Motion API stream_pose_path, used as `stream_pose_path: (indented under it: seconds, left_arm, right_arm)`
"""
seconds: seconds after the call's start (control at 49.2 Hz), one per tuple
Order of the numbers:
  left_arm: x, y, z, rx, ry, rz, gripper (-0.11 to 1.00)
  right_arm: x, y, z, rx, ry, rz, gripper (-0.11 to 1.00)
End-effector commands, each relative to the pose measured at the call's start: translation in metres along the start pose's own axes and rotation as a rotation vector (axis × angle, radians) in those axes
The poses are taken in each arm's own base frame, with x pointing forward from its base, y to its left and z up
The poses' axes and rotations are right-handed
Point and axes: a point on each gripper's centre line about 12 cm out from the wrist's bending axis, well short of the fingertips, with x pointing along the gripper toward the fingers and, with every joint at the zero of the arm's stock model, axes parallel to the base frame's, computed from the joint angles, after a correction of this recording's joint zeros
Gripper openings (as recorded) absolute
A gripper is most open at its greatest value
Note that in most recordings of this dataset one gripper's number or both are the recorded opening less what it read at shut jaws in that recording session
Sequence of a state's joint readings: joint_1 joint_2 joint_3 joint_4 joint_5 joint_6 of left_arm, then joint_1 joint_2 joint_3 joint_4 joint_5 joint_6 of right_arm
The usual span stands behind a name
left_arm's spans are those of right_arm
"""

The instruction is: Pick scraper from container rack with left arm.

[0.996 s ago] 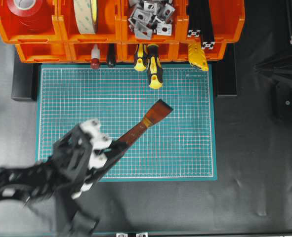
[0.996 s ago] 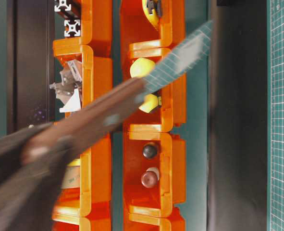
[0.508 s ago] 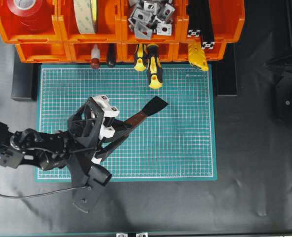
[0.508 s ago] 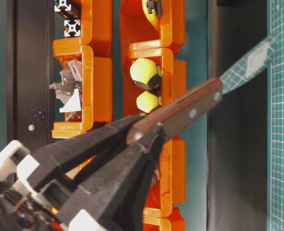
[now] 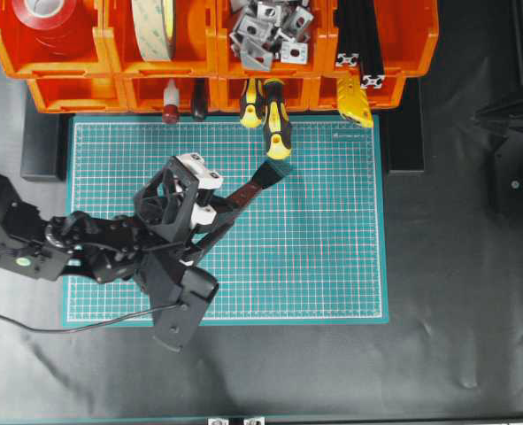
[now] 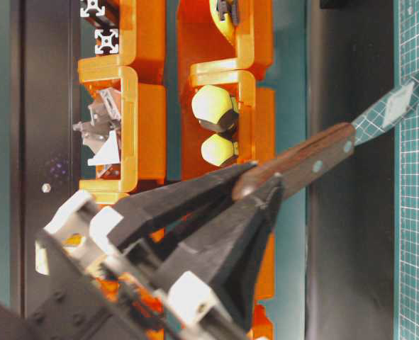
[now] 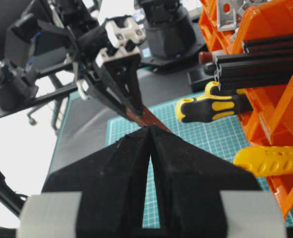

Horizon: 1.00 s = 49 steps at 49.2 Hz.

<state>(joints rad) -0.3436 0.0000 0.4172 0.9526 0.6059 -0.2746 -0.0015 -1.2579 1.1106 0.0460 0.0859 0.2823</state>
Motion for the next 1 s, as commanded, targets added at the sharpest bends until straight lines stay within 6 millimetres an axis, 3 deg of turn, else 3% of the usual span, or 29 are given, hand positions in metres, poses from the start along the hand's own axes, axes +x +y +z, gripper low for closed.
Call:
stream_pose_path:
  seconds: [0.0, 0.467, 0.508, 0.65, 0.732, 0.793, 0.975]
  left_arm:
    - [-0.007, 0.011, 0.009, -0.015, -0.037, 0.022, 0.2]
    - [-0.005, 0.012, 0.018, -0.025, -0.051, 0.024, 0.21]
    - [-0.005, 0.012, 0.017, -0.033, -0.05, 0.023, 0.27]
    - [-0.005, 0.013, 0.017, -0.096, -0.049, 0.023, 0.69]
    - [-0.006, 0.013, 0.017, -0.178, -0.054, 0.02, 0.86]
    - [-0.007, 0.011, 0.017, -0.272, -0.053, 0.015, 0.91]
    - [-0.013, 0.002, 0.013, -0.613, -0.02, 0.014, 0.9]
  right_arm:
    - [-0.001, 0.004, 0.012, 0.003, -0.02, 0.007, -0.01]
    - [0.0, 0.003, 0.01, 0.004, -0.008, 0.004, -0.01]
    - [0.0, 0.003, 0.01, 0.004, -0.01, 0.004, -0.01]
    - [0.0, 0.003, 0.01, 0.004, -0.007, 0.003, -0.01]
    - [0.001, 0.003, 0.009, 0.003, -0.004, 0.002, -0.01]
    - [0.001, 0.003, 0.009, 0.003, -0.004, 0.002, -0.01]
    - [0.001, 0.002, 0.005, 0.003, 0.005, -0.001, -0.01]
